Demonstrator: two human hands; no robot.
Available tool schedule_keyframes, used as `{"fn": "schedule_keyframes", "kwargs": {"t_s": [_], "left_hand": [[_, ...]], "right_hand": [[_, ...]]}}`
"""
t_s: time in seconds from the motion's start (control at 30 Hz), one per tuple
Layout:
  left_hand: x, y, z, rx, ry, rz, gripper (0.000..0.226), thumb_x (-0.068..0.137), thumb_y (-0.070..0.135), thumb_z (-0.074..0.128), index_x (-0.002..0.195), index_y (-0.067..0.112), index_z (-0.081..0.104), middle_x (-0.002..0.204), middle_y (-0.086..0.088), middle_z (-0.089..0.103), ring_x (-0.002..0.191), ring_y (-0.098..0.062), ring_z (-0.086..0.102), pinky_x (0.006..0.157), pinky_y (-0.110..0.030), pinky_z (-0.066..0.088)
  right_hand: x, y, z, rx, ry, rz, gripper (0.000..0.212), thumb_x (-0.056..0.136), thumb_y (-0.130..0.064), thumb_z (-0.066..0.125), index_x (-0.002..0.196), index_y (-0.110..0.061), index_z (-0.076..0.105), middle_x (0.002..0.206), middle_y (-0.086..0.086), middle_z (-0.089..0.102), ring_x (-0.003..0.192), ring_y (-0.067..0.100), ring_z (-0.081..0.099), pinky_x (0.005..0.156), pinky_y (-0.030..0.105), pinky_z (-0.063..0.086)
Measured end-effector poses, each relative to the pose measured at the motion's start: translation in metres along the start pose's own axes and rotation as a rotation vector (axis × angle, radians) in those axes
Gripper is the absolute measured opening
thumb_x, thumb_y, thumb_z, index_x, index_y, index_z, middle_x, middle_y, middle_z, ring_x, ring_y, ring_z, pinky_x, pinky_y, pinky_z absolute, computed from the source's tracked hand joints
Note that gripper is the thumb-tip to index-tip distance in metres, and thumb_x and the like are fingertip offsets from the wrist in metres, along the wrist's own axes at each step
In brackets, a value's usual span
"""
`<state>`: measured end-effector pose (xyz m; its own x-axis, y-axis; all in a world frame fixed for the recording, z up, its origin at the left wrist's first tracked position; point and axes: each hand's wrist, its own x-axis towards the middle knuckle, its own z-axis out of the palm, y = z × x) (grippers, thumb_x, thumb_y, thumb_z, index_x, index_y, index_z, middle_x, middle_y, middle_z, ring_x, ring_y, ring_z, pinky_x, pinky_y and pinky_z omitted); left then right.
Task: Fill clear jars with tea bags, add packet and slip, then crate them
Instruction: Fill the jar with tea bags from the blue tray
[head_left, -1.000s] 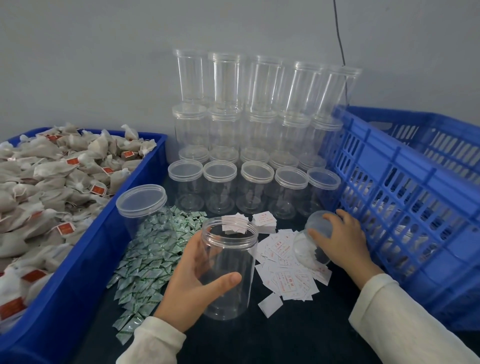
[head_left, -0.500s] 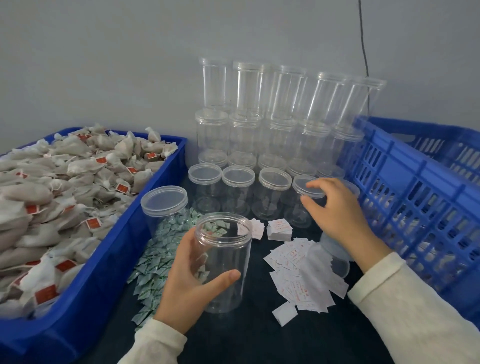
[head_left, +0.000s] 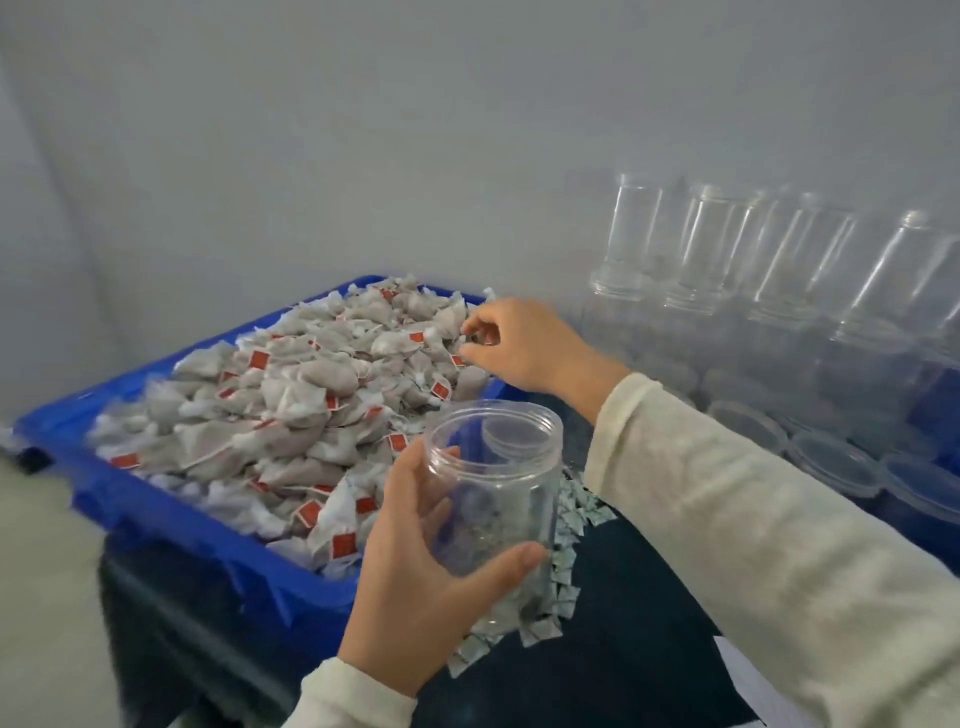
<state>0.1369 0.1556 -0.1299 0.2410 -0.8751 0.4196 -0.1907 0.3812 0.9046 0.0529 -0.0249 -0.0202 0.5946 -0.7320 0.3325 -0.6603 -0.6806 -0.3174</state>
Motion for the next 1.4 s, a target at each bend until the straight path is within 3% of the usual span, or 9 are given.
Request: {"fn": "schedule_keyframes", "kwargs": {"t_s": [0.13, 0.23, 0.43, 0.6, 0.7, 0.9, 1.13, 1.23, 1.4], "left_hand": [[0.003, 0.010, -0.018, 0.039, 0.077, 0.057, 0.096, 0.050, 0.068, 0.081, 0.131, 0.037, 0.040, 0.123, 0.028, 0.056, 0.113, 0.007, 0.056, 0.084, -0.002, 0.043], [0.004, 0.008, -0.029, 0.049, 0.098, 0.068, 0.097, 0.051, 0.068, 0.081, 0.133, 0.042, 0.036, 0.128, 0.027, 0.053, 0.119, 0.006, 0.053, 0.092, -0.005, 0.040], [0.010, 0.001, -0.041, 0.078, 0.149, 0.091, 0.090, 0.053, 0.060, 0.083, 0.130, 0.048, 0.038, 0.129, 0.026, 0.053, 0.119, 0.002, 0.053, 0.095, -0.018, 0.048], [0.013, -0.007, -0.049, 0.125, 0.183, 0.068, 0.095, 0.051, 0.071, 0.079, 0.132, 0.050, 0.035, 0.131, 0.029, 0.049, 0.122, 0.003, 0.050, 0.096, -0.016, 0.044], [0.016, -0.011, -0.052, 0.121, 0.198, 0.043, 0.095, 0.049, 0.074, 0.078, 0.131, 0.053, 0.033, 0.130, 0.033, 0.047, 0.121, 0.007, 0.048, 0.091, -0.003, 0.040], [0.022, -0.016, -0.056, 0.115, 0.220, 0.053, 0.089, 0.051, 0.066, 0.080, 0.125, 0.061, 0.033, 0.127, 0.036, 0.048, 0.120, 0.011, 0.047, 0.090, 0.000, 0.036], [0.030, -0.022, -0.056, 0.150, 0.222, 0.023, 0.096, 0.049, 0.064, 0.081, 0.129, 0.057, 0.028, 0.123, 0.042, 0.045, 0.116, 0.014, 0.048, 0.094, -0.014, 0.044], [0.032, -0.019, -0.054, 0.204, 0.220, -0.033, 0.096, 0.043, 0.079, 0.074, 0.115, 0.079, 0.012, 0.116, 0.053, 0.036, 0.112, 0.024, 0.041, 0.092, -0.016, 0.038], [0.035, -0.020, -0.050, 0.261, 0.254, -0.043, 0.093, 0.041, 0.082, 0.069, 0.115, 0.074, 0.014, 0.119, 0.038, 0.038, 0.112, 0.014, 0.043, 0.091, -0.022, 0.041]], "right_hand": [[0.031, -0.012, 0.033, -0.016, -0.165, -0.027, 0.033, 0.089, -0.032, 0.064, 0.117, -0.015, 0.066, 0.106, -0.001, 0.065, 0.096, 0.014, 0.059, 0.081, 0.026, 0.046], [0.044, -0.018, 0.057, 0.070, -0.263, -0.048, 0.043, 0.088, -0.038, 0.067, 0.124, -0.016, 0.061, 0.116, 0.000, 0.062, 0.101, 0.014, 0.058, 0.079, 0.022, 0.044], [0.062, -0.040, 0.092, 0.130, -0.307, -0.125, 0.070, 0.086, -0.048, 0.067, 0.146, -0.025, 0.039, 0.152, 0.002, 0.039, 0.139, 0.023, 0.035, 0.110, 0.041, 0.031], [0.071, -0.054, 0.111, 0.113, -0.276, -0.148, 0.038, 0.092, -0.035, 0.063, 0.126, -0.018, 0.061, 0.121, 0.005, 0.064, 0.108, 0.022, 0.059, 0.095, 0.035, 0.048], [0.074, -0.055, 0.120, 0.030, -0.191, -0.123, 0.030, 0.093, -0.031, 0.061, 0.121, -0.019, 0.063, 0.114, 0.003, 0.067, 0.095, 0.017, 0.059, 0.081, 0.025, 0.042], [0.073, -0.052, 0.112, 0.089, -0.064, -0.093, 0.020, 0.094, -0.023, 0.058, 0.110, -0.013, 0.063, 0.104, 0.005, 0.067, 0.091, 0.019, 0.059, 0.079, 0.027, 0.042], [0.066, -0.056, 0.039, 0.397, 0.039, -0.070, 0.011, 0.089, -0.020, 0.069, 0.093, -0.010, 0.065, 0.082, -0.004, 0.063, 0.073, 0.007, 0.056, 0.065, 0.014, 0.042], [0.058, -0.063, 0.001, 0.526, 0.057, -0.051, 0.009, 0.085, -0.018, 0.073, 0.089, -0.014, 0.067, 0.084, 0.001, 0.069, 0.076, 0.011, 0.062, 0.072, 0.018, 0.051], [0.029, -0.072, -0.044, 0.669, 0.011, -0.120, 0.010, 0.081, -0.012, 0.075, 0.081, -0.017, 0.066, 0.074, -0.005, 0.071, 0.065, 0.000, 0.066, 0.064, 0.011, 0.051]]}}
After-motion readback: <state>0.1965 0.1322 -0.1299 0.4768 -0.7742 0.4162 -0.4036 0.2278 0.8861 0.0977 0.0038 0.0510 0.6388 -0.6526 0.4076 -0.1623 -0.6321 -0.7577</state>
